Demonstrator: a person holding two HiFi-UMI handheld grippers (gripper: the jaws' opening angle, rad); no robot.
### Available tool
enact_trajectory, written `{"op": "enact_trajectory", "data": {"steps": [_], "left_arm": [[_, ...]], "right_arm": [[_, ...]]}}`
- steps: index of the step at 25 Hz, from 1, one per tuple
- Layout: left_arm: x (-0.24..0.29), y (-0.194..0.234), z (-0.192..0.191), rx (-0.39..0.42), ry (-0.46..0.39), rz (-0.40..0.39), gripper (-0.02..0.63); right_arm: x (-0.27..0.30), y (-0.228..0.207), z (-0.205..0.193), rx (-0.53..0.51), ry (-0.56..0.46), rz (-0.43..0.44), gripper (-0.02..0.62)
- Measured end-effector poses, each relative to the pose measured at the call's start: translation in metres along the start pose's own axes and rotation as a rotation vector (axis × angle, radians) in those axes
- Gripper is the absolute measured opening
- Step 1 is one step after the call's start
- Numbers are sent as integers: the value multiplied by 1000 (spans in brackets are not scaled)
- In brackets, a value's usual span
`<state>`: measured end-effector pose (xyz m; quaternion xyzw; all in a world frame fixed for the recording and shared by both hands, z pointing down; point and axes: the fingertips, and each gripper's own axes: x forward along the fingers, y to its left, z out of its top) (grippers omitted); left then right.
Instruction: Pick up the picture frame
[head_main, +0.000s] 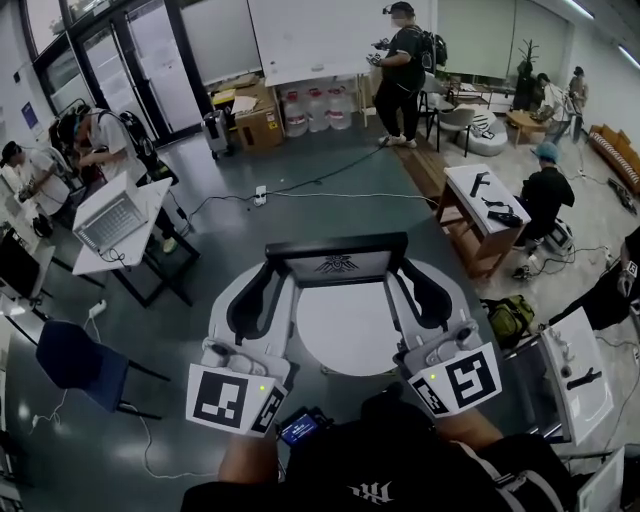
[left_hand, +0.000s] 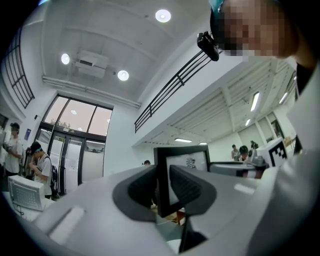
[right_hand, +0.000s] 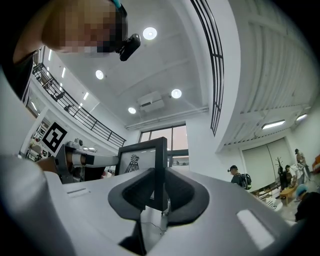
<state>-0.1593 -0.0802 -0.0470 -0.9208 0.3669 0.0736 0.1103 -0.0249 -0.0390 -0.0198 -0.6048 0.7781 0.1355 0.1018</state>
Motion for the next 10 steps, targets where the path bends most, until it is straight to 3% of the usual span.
{"op": "enact_trajectory", "data": {"steps": [10], "left_arm": [[1, 3, -4, 8, -17, 44, 82]], "right_arm": [[8, -3, -10, 18, -15, 47, 67]]}}
